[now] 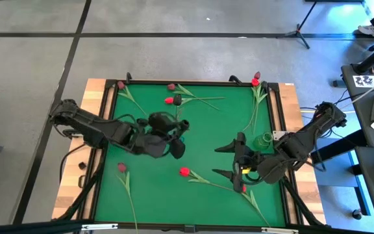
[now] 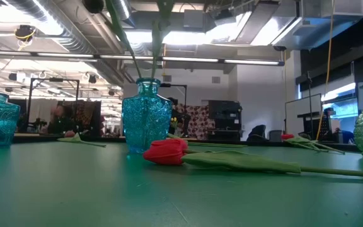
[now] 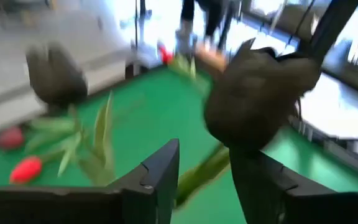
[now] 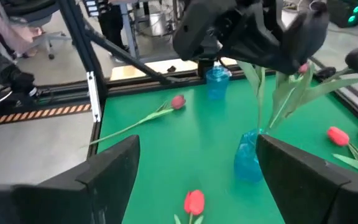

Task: Sort flowers into vase by color
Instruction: Put the bottom black tulip into the right blue vase, then put the black tulip into the right blue vase

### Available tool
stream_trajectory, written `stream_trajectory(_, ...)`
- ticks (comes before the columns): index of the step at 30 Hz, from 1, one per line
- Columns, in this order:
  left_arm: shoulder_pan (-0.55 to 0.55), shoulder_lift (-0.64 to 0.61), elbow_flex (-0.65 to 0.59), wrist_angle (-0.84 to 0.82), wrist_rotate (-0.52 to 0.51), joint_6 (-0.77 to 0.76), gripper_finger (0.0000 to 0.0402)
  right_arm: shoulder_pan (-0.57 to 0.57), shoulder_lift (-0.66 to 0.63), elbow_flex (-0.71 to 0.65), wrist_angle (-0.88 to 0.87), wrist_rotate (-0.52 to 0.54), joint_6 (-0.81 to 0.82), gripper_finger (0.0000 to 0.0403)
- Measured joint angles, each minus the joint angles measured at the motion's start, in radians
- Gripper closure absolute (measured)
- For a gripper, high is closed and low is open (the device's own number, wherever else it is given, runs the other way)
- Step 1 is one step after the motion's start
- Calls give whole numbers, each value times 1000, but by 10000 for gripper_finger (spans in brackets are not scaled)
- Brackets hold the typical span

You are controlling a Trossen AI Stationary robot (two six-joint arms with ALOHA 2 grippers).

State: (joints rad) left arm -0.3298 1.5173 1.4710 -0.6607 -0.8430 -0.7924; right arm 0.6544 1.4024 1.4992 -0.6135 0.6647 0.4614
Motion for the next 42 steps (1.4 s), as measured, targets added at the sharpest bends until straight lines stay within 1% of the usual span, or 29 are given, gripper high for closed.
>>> stream_trajectory(3,20,0,36,-138,122,-29,245,-1,-26,7,-47,-33,46,84)
stream_trajectory(5,30,0,70,-217,194,-69,237,-2,-43,7,-81,-36,51,84)
stream_trajectory(8,44,-2,130,-330,257,-144,225,-2,-58,8,-152,-27,51,84)
stream_trajectory(11,54,-2,167,-408,314,-222,210,0,-61,8,-221,-23,56,84)
stream_trajectory(15,55,-1,210,-482,441,-299,190,0,-60,8,-293,-29,65,84)
stream_trajectory(16,52,-1,218,-488,456,-310,187,0,-60,8,-307,-29,78,84)
stream_trajectory(18,41,0,244,-488,452,-325,184,-3,-62,8,-332,-27,96,84)
stream_trajectory(21,24,1,314,-483,394,-321,186,-32,-78,8,-362,-35,131,84)
stream_trajectory(24,11,-1,392,-463,329,-284,188,-74,-104,8,-391,-49,164,84)
stream_trajectory(27,-4,0,469,-433,244,-228,189,-131,-130,8,-393,-58,166,84)
stream_trajectory(30,-11,-1,533,-426,122,-199,189,-208,-155,8,-393,-93,166,84)
stream_trajectory(31,-8,-1,548,-427,78,-195,189,-237,-163,8,-393,-104,167,84)
stream_trajectory(33,19,-5,572,-429,25,-190,189,-302,-173,8,-394,-124,175,84)
stream_trajectory(37,136,-38,581,-448,38,-153,189,-490,-174,8,-452,-217,189,84)
stream_trajectory(40,249,-53,582,-512,88,-119,189,-662,-148,8,-523,-292,181,84)
stream_trajectory(42,318,-58,581,-564,118,-69,189,-775,-122,8,-575,-333,150,84)
